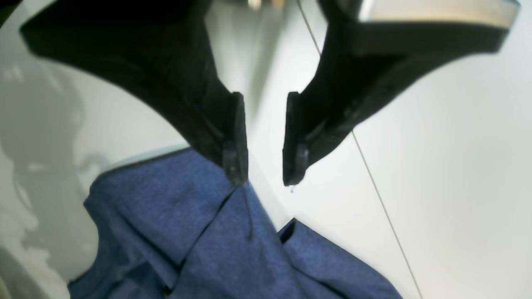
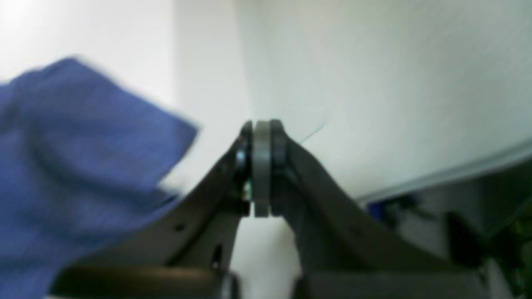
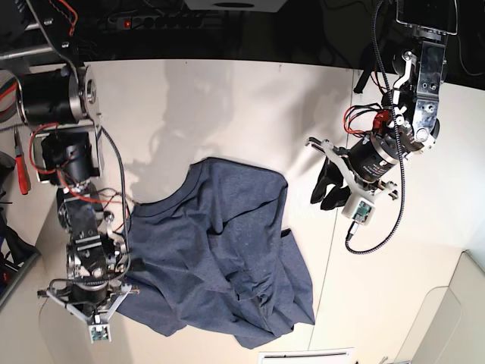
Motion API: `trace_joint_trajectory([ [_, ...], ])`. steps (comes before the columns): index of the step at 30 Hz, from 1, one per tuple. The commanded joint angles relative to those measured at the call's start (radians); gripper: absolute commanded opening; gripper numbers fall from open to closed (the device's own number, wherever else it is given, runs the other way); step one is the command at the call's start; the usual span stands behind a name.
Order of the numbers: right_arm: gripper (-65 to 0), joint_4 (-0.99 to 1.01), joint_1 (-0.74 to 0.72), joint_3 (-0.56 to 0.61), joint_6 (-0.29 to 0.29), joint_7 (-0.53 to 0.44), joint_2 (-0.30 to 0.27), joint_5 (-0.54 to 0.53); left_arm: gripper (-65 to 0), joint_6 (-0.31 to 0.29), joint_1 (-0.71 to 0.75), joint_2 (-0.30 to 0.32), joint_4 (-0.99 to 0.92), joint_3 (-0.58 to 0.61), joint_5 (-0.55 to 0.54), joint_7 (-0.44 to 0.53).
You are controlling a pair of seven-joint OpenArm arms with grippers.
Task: Layout the t-shirt on the table in an organized manner, then fold the t-shirt properly
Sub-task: 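Pull the grasped fabric away with the right gripper and release, then grasp the shirt collar with the right gripper, body with left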
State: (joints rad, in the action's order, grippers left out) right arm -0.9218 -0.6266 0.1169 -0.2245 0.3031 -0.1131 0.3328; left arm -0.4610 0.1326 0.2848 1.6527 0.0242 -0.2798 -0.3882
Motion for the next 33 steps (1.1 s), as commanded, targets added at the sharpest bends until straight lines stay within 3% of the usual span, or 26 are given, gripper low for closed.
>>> trace_joint_trajectory([
  [1, -65.0, -0.069, 0.015, 0.018, -0.001, -0.021, 0.0, -0.008, -46.7, -0.003, -0.014, 0.009, 0.015, -0.004, -0.014, 0.025],
  [7, -65.0, -0.394, 0.303, 0.189, 0.221, -0.02, 0.0, -0.118, -46.7, -0.002, -0.019, 0.009, 0.015, -0.004, 0.01, 0.032],
  [10, -65.0, -0.456, 0.393, 0.274, 0.275, -0.021, 0.002, -0.145, -46.7, 0.006, -0.019, 0.009, 0.015, -0.004, 0.015, 0.036],
  [14, -65.0, -0.407, 0.446, 0.333, 0.282, -0.023, 0.032, -0.154, -46.7, 0.005, -0.019, 0.009, 0.015, -0.004, 0.015, 0.037],
  [22, -65.0, -0.123, 0.416, 0.329, 0.28, -0.053, 0.074, -0.138, -46.7, 0.005, -0.019, 0.009, 0.015, -0.004, 0.016, 0.04],
  [28, -65.0, -0.169, 0.459, 0.326, 0.273, 0.159, 0.019, -0.028, -46.7, 0.006, -0.019, 0.009, 0.015, -0.007, 0.042, 0.051],
  [33, -65.0, -0.291, 0.526, 0.326, 0.273, 0.316, -0.074, 0.005, -46.7, 0.008, -0.019, 0.008, 0.015, -0.006, 0.035, 0.209],
])
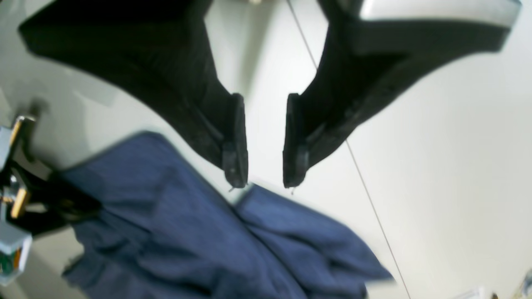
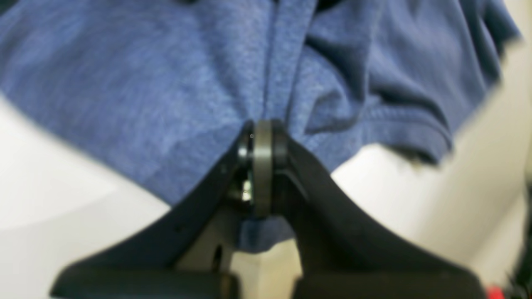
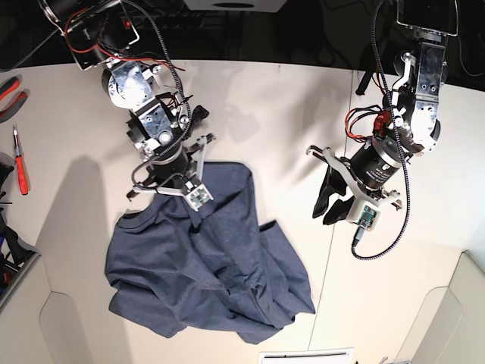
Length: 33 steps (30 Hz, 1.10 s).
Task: Layout the t-shirt on the table in an organized manner, then fold the t-shirt properly
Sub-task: 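Grasp the shirt collar with the right gripper, body with left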
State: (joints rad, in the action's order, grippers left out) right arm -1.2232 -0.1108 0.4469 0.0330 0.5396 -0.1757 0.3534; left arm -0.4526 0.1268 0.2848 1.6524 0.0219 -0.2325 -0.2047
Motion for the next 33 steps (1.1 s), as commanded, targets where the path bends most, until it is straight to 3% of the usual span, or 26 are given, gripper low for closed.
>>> trace_joint_trajectory([
  [1, -65.0, -0.018, 0.027, -0.005, 0.016, 0.112, -0.031, -0.016, -46.7, -0.005, -0.013, 0.003, 0.015, -0.004, -0.014, 0.054],
  [4, -65.0, -0.09, 0.078, -0.005, 0.02, 0.162, -0.077, -0.016, -45.6, -0.053, -0.023, -0.029, 0.015, 0.001, -0.014, 0.066],
  [6, -65.0, -0.117, 0.104, -0.005, 0.038, 0.162, -0.09, -0.018, -38.3, -0.097, -0.039, -0.051, 0.015, 0.027, -0.014, 0.031],
  [8, -65.0, -0.13, 0.117, -0.005, 0.074, 0.162, -0.089, -0.021, -33.3, -0.101, -0.06, -0.067, 0.015, 0.082, -0.014, 0.0],
  [10, -65.0, -0.136, 0.124, -0.005, 0.105, 0.162, -0.087, -0.029, -33.1, -0.09, -0.086, -0.074, 0.014, 0.154, -0.007, -0.023],
  [15, -65.0, -0.136, 0.125, -0.004, 0.126, 0.18, -0.067, -0.051, -33.1, 0.021, -0.172, -0.074, -0.024, 0.319, 0.099, -0.025],
  [19, -65.0, -0.136, 0.126, -0.004, 0.181, 0.187, -0.056, -0.051, -33.1, 0.022, -0.282, -0.078, -0.166, 0.412, 0.098, -0.044],
  [24, -65.0, -0.136, 0.128, -0.004, 0.252, 0.236, -0.057, -0.051, -33.1, 0.022, -0.465, -0.132, -0.435, 0.47, 0.095, -0.086],
  [28, -65.0, -0.136, 0.142, -0.004, 0.264, 0.236, -0.056, -0.057, -33.1, -0.013, -0.586, -0.174, -0.574, 0.47, 0.086, -0.084],
  [33, -65.0, -0.135, 0.153, -0.004, 0.264, 0.243, -0.057, -0.066, -33.1, -0.016, -0.681, -0.222, -0.661, 0.47, 0.06, -0.084],
])
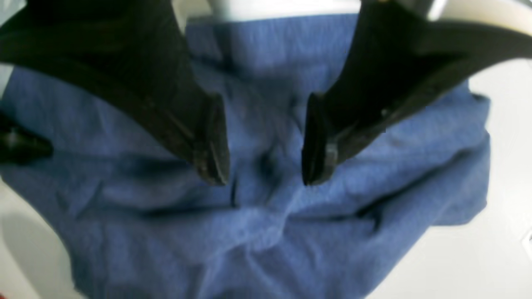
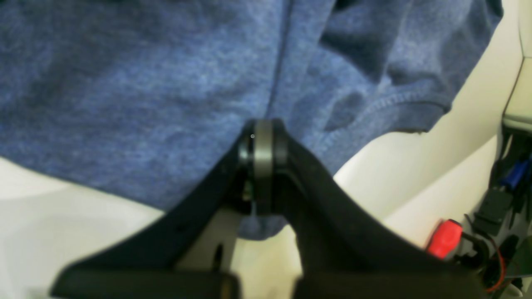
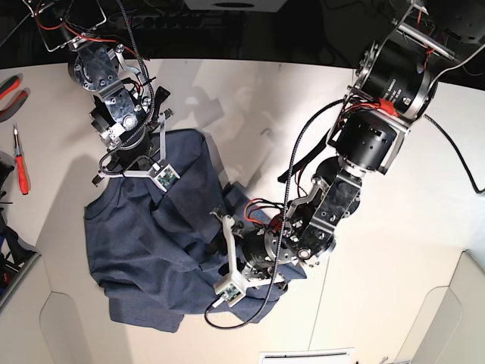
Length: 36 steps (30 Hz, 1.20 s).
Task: Layout the t-shirt on the table in an organized manner, then fold the t-shirt properly
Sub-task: 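Grasp the shirt collar with the right gripper, body with left, then pull the shirt body with the left gripper away from the right gripper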
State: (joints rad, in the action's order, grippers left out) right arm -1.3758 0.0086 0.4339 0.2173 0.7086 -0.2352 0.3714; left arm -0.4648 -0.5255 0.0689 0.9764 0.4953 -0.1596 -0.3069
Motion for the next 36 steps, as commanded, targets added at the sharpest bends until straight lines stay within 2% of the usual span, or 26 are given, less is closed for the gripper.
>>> trace_joint_trajectory([
  [1, -65.0, 0.017, 0.034, 0.009, 0.08, 0.074, 0.003, -0.084, -33.1, -0.004, -0.043, -0.018, -0.011, -0.003, -0.014, 0.018],
  [3, -65.0, 0.017, 0.034, 0.009, 0.08, 0.074, 0.003, -0.084, -33.1, -0.024, -0.068, -0.044, -0.078, 0.001, -0.023, 0.041],
  [7, -65.0, 0.017, 0.034, 0.009, 0.08, 0.074, 0.003, -0.084, -33.1, -0.042, -0.135, -0.084, -0.28, 0.074, 0.017, 0.171],
  [11, -65.0, 0.017, 0.034, 0.009, 0.08, 0.074, 0.003, -0.083, -33.1, 0.041, -0.196, -0.108, -0.412, 0.143, 0.097, 0.256],
  [18, -65.0, 0.017, 0.034, 0.009, 0.08, 0.074, 0.003, -0.083, -33.1, 0.126, -0.257, -0.106, -0.413, 0.151, 0.098, 0.259],
  [22, -65.0, 0.017, 0.034, 0.009, 0.08, 0.073, 0.003, -0.083, -33.1, 0.124, -0.271, -0.105, -0.413, 0.151, 0.098, 0.266],
  [26, -65.0, 0.017, 0.034, 0.009, 0.08, 0.073, 0.003, -0.083, -33.1, 0.074, -0.252, -0.105, -0.418, 0.151, 0.1, 0.29],
  [32, -65.0, 0.017, 0.033, 0.009, 0.08, 0.073, 0.003, -0.083, -33.2, 0.076, -0.248, -0.105, -0.481, 0.151, 0.129, 0.35],
  [36, -65.0, 0.017, 0.033, 0.009, 0.08, 0.073, 0.003, -0.083, -33.2, 0.076, -0.248, -0.105, -0.5, 0.151, 0.131, 0.356],
])
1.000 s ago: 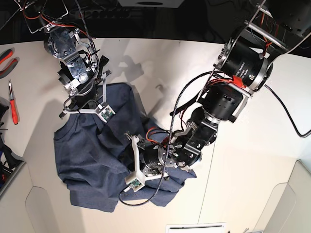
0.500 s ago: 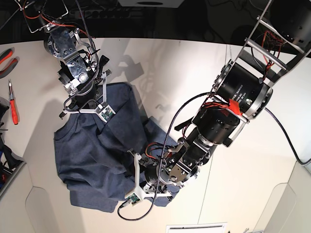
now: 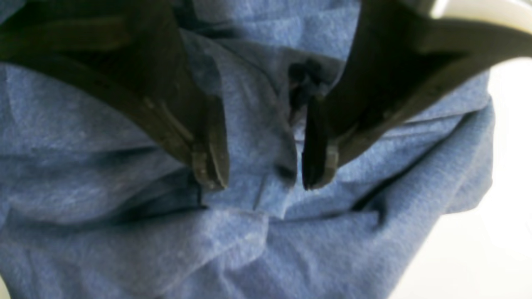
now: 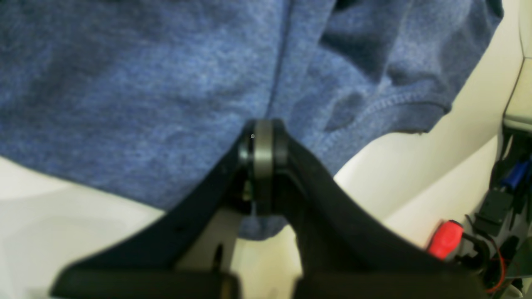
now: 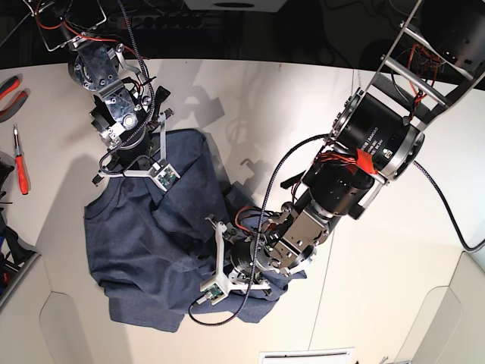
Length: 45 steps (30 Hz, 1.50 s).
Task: Layout the t-shirt on the table in an organized manner, then fold the t-shirt properly
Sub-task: 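Pull the shirt body with the left gripper away from the right gripper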
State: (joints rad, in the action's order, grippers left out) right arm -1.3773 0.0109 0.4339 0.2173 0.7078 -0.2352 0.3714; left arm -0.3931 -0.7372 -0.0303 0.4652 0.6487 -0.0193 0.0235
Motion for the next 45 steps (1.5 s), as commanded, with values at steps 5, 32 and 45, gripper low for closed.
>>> trace_joint_trajectory([
  [5, -65.0, 0.019, 0.031, 0.009, 0.08, 0.074, 0.003, -0.083, -33.2, 0.004, -0.036, -0.006, 0.011, -0.002, -0.009, 0.026],
  [32, -65.0, 0.019, 0.031, 0.009, 0.079, 0.071, 0.003, -0.083, -65.0, 0.004, 0.004, -0.007, 0.011, -0.002, -0.01, 0.079],
  [45, -65.0, 0.019, 0.031, 0.008, 0.078, 0.071, 0.003, -0.083, -65.0, -0.131, 0.015, 0.061, 0.106, -0.002, -0.111, -0.13],
])
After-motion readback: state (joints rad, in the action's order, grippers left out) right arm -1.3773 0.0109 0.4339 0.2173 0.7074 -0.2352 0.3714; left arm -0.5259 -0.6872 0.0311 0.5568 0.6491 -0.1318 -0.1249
